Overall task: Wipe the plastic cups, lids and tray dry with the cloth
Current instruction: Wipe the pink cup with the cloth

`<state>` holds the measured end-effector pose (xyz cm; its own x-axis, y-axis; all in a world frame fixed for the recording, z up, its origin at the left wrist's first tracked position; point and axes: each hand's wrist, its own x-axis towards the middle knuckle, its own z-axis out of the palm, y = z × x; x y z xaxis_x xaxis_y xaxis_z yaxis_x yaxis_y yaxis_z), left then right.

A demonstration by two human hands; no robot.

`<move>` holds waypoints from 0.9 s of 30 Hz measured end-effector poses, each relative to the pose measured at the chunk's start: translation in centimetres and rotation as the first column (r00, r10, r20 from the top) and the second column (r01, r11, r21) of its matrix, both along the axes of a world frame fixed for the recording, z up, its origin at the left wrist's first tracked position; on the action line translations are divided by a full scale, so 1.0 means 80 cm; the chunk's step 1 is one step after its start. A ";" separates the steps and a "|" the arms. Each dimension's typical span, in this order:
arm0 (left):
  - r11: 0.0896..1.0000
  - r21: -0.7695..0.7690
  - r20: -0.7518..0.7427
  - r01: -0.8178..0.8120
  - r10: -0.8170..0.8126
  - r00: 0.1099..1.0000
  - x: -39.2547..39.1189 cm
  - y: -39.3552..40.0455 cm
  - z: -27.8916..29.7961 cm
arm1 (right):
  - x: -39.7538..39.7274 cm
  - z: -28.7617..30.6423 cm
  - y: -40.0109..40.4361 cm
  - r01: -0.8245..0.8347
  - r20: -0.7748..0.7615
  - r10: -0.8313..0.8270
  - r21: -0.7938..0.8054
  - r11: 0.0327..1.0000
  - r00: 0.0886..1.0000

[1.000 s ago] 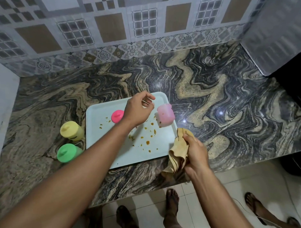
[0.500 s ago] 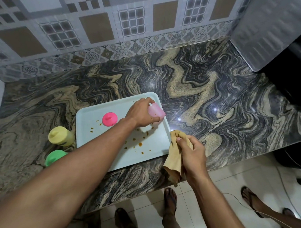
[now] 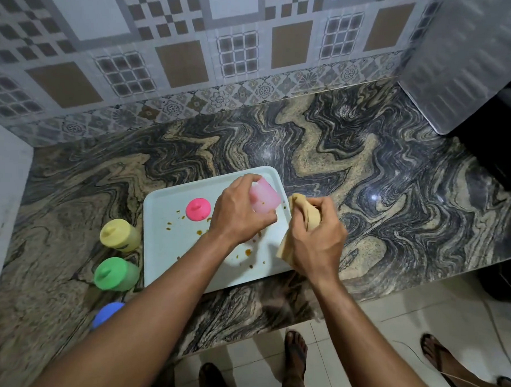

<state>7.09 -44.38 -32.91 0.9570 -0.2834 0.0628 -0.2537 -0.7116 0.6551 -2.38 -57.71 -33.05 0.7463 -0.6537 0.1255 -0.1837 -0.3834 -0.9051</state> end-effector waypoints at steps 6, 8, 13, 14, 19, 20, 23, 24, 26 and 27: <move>0.998 0.003 0.076 -0.061 0.061 0.995 -0.005 0.051 0.015 | -0.015 -0.002 -0.005 -0.037 -0.023 0.039 0.088 0.995 0.999; 0.999 0.017 0.106 -0.043 0.041 0.993 -0.011 0.063 0.017 | -0.020 -0.001 -0.003 -0.064 -0.022 0.067 0.111 0.992 0.997; 0.999 0.034 0.171 -0.016 0.010 0.985 -0.026 0.075 0.024 | -0.028 0.027 0.033 -0.340 0.069 0.333 0.126 0.932 0.940; 0.999 0.035 0.173 -0.002 -0.004 0.985 -0.029 0.076 0.027 | -0.028 0.035 0.043 -0.404 0.109 0.392 0.121 0.907 0.913; 0.999 0.028 0.207 0.040 -0.045 0.977 -0.047 0.078 0.040 | -0.013 0.045 0.070 -0.414 0.079 0.417 -0.044 0.909 0.906; 0.999 0.034 0.217 0.034 -0.040 0.975 -0.049 0.080 0.040 | -0.012 0.046 0.070 -0.331 0.068 0.334 -0.045 0.943 0.940; 0.998 0.060 0.226 0.023 -0.035 0.974 -0.050 0.088 0.041 | -0.016 0.058 0.062 -0.301 0.157 0.295 0.018 0.953 0.942; 0.996 0.087 0.234 0.030 -0.050 0.971 -0.050 0.091 0.041 | -0.018 0.066 0.063 -0.388 0.194 0.378 0.014 0.921 0.905; 0.978 0.196 0.257 0.070 -0.120 0.959 -0.052 0.093 0.039 | -0.017 0.081 0.066 -0.560 0.205 0.553 -0.029 0.828 0.807; 0.967 0.235 0.263 0.095 -0.158 0.952 -0.055 0.091 0.039 | -0.012 0.084 0.069 -0.599 0.170 0.604 -0.084 0.796 0.779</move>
<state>2.72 -37.10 -29.77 0.8653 -0.4377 0.2442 -0.5006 -0.7785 0.3786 -3.37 -52.18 -26.37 0.9494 -0.0745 0.3052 0.2553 -0.3835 -0.8876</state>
